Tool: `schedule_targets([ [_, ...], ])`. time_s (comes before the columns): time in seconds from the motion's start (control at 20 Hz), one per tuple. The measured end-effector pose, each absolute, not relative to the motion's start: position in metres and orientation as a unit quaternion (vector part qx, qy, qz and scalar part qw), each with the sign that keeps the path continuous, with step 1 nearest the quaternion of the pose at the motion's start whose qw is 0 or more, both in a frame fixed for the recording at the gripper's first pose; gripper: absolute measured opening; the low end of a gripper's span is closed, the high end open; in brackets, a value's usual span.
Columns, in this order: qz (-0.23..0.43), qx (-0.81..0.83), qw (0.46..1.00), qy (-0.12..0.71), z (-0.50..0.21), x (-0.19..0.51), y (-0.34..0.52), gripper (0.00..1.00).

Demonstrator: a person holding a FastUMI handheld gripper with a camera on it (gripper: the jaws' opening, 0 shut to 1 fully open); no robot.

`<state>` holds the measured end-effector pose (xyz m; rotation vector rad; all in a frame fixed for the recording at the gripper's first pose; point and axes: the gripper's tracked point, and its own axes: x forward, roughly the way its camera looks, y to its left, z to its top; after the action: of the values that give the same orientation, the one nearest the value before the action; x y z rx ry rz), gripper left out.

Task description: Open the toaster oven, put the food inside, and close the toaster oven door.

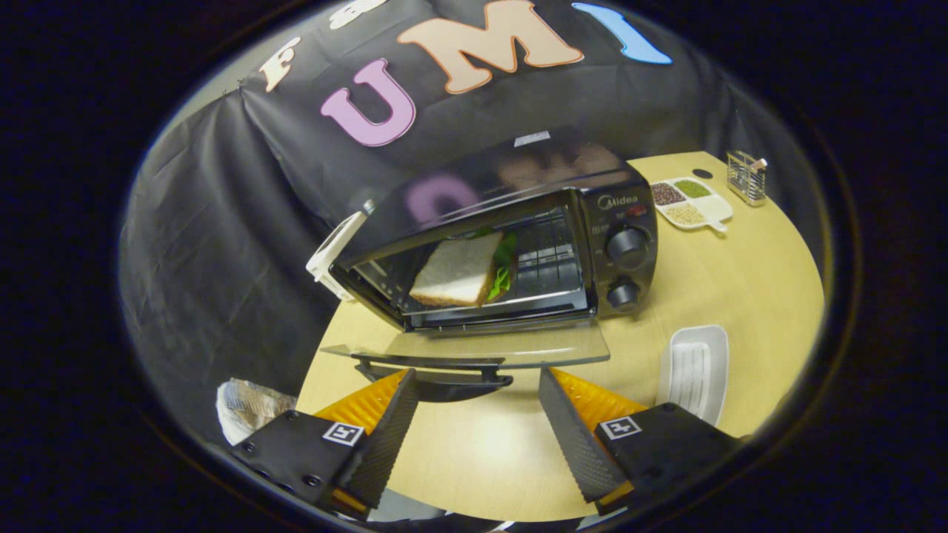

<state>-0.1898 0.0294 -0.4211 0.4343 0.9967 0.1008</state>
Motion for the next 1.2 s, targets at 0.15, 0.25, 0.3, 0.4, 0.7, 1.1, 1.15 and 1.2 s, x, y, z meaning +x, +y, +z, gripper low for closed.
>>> schedule_targets([
  [0.15, 0.048, 0.205, 0.857, 0.470, -0.424, -0.180, 0.032, 1.00],
  [0.25, 0.046, 0.206, 0.859, 0.466, -0.421, -0.175, 0.031, 1.00],
  [0.3, 0.045, 0.206, 0.860, 0.464, -0.420, -0.172, 0.031, 1.00],
  [0.4, 0.042, 0.209, 0.862, 0.459, -0.417, -0.166, 0.030, 1.00],
  [0.7, 0.038, 0.204, 0.873, 0.442, -0.408, -0.143, 0.026, 1.00],
  [1.1, 0.035, 0.186, 0.887, 0.421, -0.400, -0.109, 0.020, 1.00],
  [1.15, 0.034, 0.186, 0.888, 0.419, -0.401, -0.105, 0.019, 1.00],
  [1.2, 0.031, 0.179, 0.889, 0.420, -0.403, -0.102, 0.018, 1.00],
])
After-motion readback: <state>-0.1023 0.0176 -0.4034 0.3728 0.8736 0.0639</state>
